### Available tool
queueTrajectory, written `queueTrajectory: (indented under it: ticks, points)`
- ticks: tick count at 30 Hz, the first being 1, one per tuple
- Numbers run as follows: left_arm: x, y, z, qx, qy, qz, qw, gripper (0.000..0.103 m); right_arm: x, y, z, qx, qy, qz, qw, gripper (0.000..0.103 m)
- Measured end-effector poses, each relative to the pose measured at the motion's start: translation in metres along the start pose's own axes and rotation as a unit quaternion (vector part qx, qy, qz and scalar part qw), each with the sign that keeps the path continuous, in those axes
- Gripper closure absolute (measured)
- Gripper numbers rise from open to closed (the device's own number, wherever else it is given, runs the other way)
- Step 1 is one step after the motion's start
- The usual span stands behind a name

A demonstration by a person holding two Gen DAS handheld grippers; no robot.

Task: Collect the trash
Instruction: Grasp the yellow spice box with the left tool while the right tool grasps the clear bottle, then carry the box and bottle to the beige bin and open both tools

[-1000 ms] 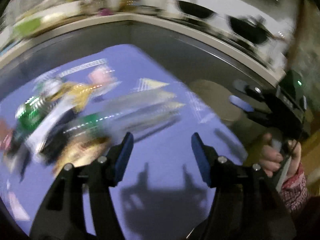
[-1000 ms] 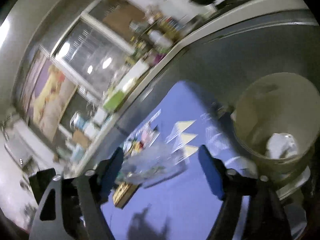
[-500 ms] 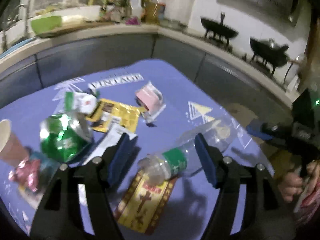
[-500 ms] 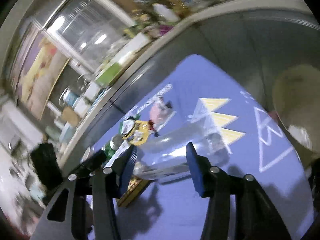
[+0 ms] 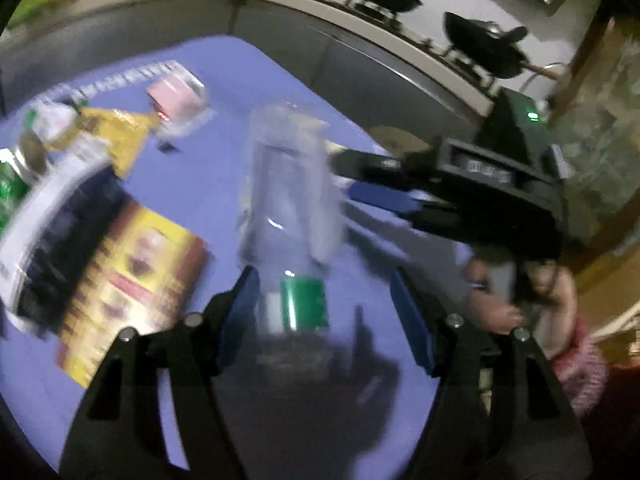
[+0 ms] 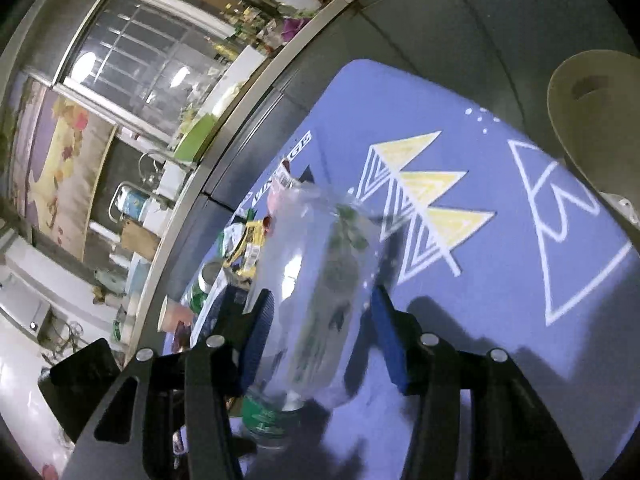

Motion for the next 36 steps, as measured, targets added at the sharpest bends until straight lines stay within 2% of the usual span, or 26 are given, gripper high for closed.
queueTrajectory:
  ticks: [2, 5, 8, 10, 13, 16, 18, 24, 25, 26, 27, 28, 29, 33, 36]
  points:
    - [0.006, -0.007, -0.005, -0.006, 0.009, -0.009, 0.9999, 0.038, -0.002, -0.007, -0.009, -0.002, -0.006, -0.004, 1.0, 0.056]
    - [-0.005, -0.041, -0.005, 0.028, -0.004, 0.016, 0.9995, 0.038, -0.008, -0.018, -0.027, -0.003, -0.022, -0.01, 1.0, 0.055]
    - [-0.034, -0.076, -0.006, 0.071, -0.033, 0.106, 0.9912, 0.038, -0.019, -0.026, -0.047, 0.002, -0.054, -0.027, 0.998, 0.054]
    - [-0.052, -0.088, -0.011, 0.085, -0.036, 0.172, 0.9806, 0.037, -0.027, -0.023, -0.06, -0.002, -0.081, -0.039, 0.996, 0.054]
    - [-0.061, -0.081, -0.015, 0.069, -0.021, 0.211, 0.9748, 0.036, -0.041, -0.016, -0.073, -0.009, -0.14, -0.069, 0.988, 0.053]
    - [-0.062, -0.062, -0.015, 0.054, 0.011, 0.235, 0.9704, 0.034, -0.053, -0.009, -0.08, -0.004, -0.199, -0.114, 0.973, 0.053]
    - [-0.068, -0.049, -0.016, 0.038, 0.017, 0.237, 0.9706, 0.033, -0.055, -0.004, -0.083, -0.005, -0.216, -0.13, 0.968, 0.053]
    - [-0.083, -0.022, -0.009, 0.014, 0.013, 0.239, 0.9709, 0.032, -0.046, 0.011, -0.084, -0.02, -0.216, -0.146, 0.965, 0.053]
    - [-0.086, -0.018, -0.01, 0.006, 0.009, 0.241, 0.9704, 0.032, -0.044, 0.014, -0.086, -0.021, -0.22, -0.152, 0.963, 0.054]
    - [-0.088, -0.015, -0.011, 0.0, 0.006, 0.245, 0.9696, 0.032, -0.042, 0.016, -0.087, -0.022, -0.226, -0.156, 0.961, 0.061]
    - [-0.089, -0.012, -0.013, -0.003, 0.005, 0.247, 0.9689, 0.034, -0.041, 0.017, -0.088, -0.024, -0.232, -0.154, 0.96, 0.063]
    - [-0.088, -0.012, -0.015, -0.002, 0.007, 0.249, 0.9686, 0.042, -0.043, 0.017, -0.091, -0.026, -0.236, -0.149, 0.96, 0.067]
    - [-0.086, -0.014, -0.016, -0.002, 0.01, 0.249, 0.9685, 0.046, -0.044, 0.015, -0.092, -0.023, -0.238, -0.144, 0.96, 0.067]
    - [-0.068, -0.024, -0.011, 0.017, 0.005, 0.213, 0.9769, 0.046, -0.05, -0.006, -0.087, 0.019, -0.238, -0.126, 0.963, 0.067]
    - [-0.049, -0.022, 0.003, 0.025, 0.005, 0.172, 0.9848, 0.046, -0.044, -0.019, -0.08, 0.04, -0.223, -0.127, 0.966, 0.067]
Point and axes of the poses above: each gripper's, at about its wrist camera, not at the fingertips, and y roughly the way its jaws point, x to its right, z to its top, the point moved 5 cm from there along y, roughly the way its jaws point, and after that the axes turned 1 degree about y, right-handed, at the moved point
